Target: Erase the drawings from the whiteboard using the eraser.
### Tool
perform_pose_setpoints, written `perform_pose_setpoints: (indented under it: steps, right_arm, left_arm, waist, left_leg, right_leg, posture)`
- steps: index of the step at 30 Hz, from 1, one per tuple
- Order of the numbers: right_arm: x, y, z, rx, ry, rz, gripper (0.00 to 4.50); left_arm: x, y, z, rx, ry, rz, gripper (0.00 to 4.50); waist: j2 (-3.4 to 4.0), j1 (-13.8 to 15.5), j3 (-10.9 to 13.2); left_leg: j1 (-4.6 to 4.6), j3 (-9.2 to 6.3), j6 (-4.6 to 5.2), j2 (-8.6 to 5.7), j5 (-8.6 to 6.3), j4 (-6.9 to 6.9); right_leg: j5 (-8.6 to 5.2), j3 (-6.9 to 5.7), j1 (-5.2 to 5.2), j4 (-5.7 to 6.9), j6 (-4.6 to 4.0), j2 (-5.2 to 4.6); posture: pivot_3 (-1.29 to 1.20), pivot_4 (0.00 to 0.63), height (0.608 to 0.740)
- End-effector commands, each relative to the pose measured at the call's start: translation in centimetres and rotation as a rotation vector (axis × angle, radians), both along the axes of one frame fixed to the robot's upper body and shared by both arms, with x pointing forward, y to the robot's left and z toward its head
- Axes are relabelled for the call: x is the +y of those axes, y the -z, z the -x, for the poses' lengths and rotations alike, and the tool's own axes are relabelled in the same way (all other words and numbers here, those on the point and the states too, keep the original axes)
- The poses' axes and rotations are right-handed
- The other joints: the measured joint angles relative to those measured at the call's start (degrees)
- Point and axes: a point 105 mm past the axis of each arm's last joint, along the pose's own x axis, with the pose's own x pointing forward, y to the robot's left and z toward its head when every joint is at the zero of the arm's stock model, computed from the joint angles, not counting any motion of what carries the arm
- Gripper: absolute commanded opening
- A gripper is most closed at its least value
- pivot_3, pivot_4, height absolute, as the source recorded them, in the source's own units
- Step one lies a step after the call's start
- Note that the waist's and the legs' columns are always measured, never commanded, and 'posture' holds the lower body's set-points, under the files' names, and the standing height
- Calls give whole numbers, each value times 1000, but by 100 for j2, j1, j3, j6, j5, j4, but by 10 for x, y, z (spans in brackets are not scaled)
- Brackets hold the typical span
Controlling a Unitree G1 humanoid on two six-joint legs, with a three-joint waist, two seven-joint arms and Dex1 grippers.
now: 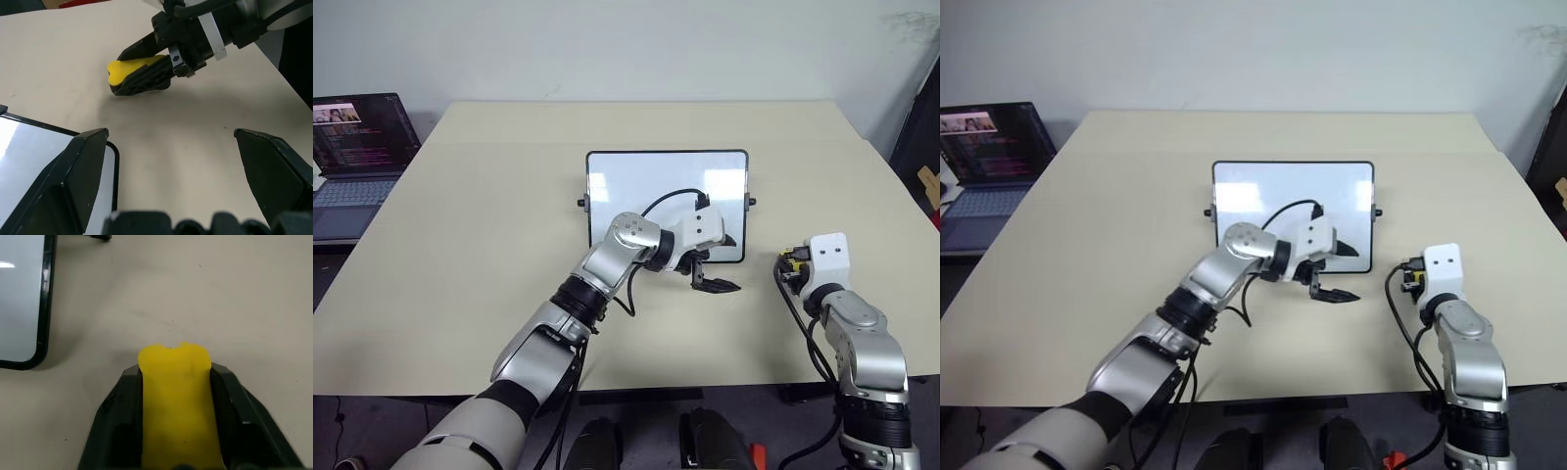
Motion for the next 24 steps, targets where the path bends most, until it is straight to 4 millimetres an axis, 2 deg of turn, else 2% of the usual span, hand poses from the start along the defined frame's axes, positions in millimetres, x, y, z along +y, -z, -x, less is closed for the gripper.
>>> perform_pose_setpoints:
  steps: [1,5,8,11,14,16,18,19,20,24]
  right_arm:
    - [-7,-19,-5,-74,11,21,2949]
    - [-12,-19,-8,-75,14,43,4356]
    - [-12,-23,-9,-102,2,34,4436]
    - [3,-49,-8,-225,-64,-50,4436]
    - [16,-66,2,-309,-118,-123,4436]
    - [29,-65,17,-323,-163,-166,4436]
    - [33,-63,30,-362,-159,-145,4436]
    - [30,-62,34,-378,-148,-133,4436]
    - [26,-60,39,-406,-114,-125,4436]
    - [-3,-53,54,-499,15,-87,4436]
  left_arm:
    - [-6,-19,-4,-56,-9,47,4500]
    - [-9,-20,-4,-56,-17,67,4500]
    - [-8,-21,-5,-53,-38,89,4500]
    - [7,-29,-11,-63,-122,162,4500]
    - [39,-35,-16,-42,-268,256,4500]
    - [74,-30,-12,-23,-408,307,4500]
    - [106,-26,-6,-20,-577,378,4500]
    - [113,-26,-3,-18,-633,403,4500]
    - [130,-22,3,-13,-721,433,4500]
    - [187,-4,18,-57,-1073,496,4500]
  waist:
    - [0,0,0]
    - [0,0,0]
    - [0,-1,0]
    - [3,-20,-1]
    - [9,-41,-3]
    - [14,-35,-7]
    - [18,-12,-10]
    - [18,1,-9]
    - [18,14,-9]
    - [17,116,-10]
  left_leg:
    - [0,0,0,0,0,0]
    - [0,0,0,0,0,0]
    - [0,1,0,0,0,0]
    - [4,4,0,4,0,0]
    - [10,6,0,10,0,-4]
    - [11,3,0,13,0,-4]
    - [11,-2,-2,17,0,-8]
    - [7,-6,-2,16,0,-6]
    - [1,-6,-2,12,0,-4]
    - [-7,-11,-1,-12,-1,11]
  right_leg:
    - [0,0,0,0,0,0]
    - [0,0,0,0,0,0]
    - [0,1,0,1,0,0]
    - [0,4,0,4,0,1]
    - [0,11,-1,11,0,4]
    - [-1,9,-2,12,-1,5]
    - [-3,14,-1,8,0,-5]
    - [-3,14,-2,7,0,-18]
    - [-3,15,-6,5,0,-25]
    - [2,12,0,2,8,-49]
  posture:
    - [0,150,740]
    - [0,150,740]
    - [0,150,740]
    - [0,150,740]
    - [0,150,740]
    - [0,150,740]
    - [0,150,740]
    - [0,150,740]
    - [0,150,740]
    - [0,150,740]
